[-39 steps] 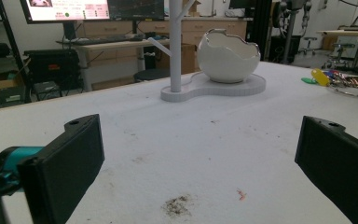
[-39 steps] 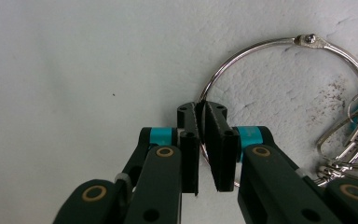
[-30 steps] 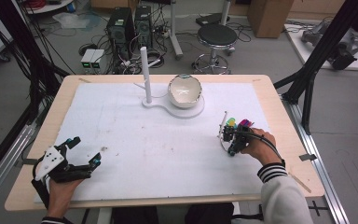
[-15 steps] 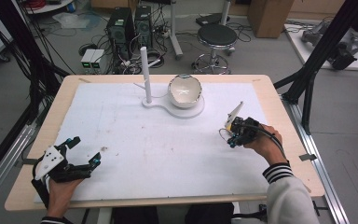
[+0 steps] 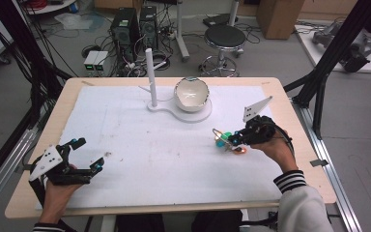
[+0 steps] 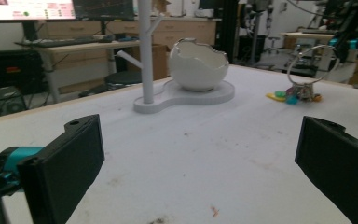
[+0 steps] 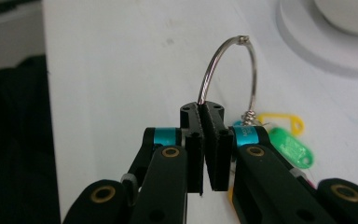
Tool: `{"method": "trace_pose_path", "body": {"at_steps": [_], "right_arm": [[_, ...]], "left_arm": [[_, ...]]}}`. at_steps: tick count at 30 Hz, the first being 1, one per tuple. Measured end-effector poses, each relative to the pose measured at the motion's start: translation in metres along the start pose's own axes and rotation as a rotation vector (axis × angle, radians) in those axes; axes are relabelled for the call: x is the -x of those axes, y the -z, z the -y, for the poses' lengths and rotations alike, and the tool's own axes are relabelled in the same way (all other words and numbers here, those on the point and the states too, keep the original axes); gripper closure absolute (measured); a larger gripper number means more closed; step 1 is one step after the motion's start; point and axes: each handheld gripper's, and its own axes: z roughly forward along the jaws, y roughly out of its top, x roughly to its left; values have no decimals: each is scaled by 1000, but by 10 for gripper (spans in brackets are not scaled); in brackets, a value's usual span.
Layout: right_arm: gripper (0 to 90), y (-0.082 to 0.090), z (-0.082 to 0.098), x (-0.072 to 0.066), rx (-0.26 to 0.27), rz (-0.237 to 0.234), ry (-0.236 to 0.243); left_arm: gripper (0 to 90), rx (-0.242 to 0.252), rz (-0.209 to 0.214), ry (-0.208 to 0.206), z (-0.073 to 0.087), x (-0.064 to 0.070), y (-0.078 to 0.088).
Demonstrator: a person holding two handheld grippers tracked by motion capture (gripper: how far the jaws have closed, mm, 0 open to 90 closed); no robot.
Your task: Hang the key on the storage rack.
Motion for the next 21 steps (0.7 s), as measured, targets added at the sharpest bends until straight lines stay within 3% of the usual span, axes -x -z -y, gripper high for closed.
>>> {"method": "trace_pose_path", "body": {"at_steps": [2,8,14,21], "right_arm": [[884,-1,-5,-2,67,-52,27],[885,-9,-18,-7,136,-118,60],[886,-25,-40,-15,212,-197,107],[886,-32,-50,-17,282,-241,143]], "left_arm": [[17,-6,36,-2,-8,-2,-4],[17,-53,138,-82,-37,-3,-25],[17,-70,230,-85,-60,-5,-53],[17,-129,335,-77,-71,-5,-88]]}}
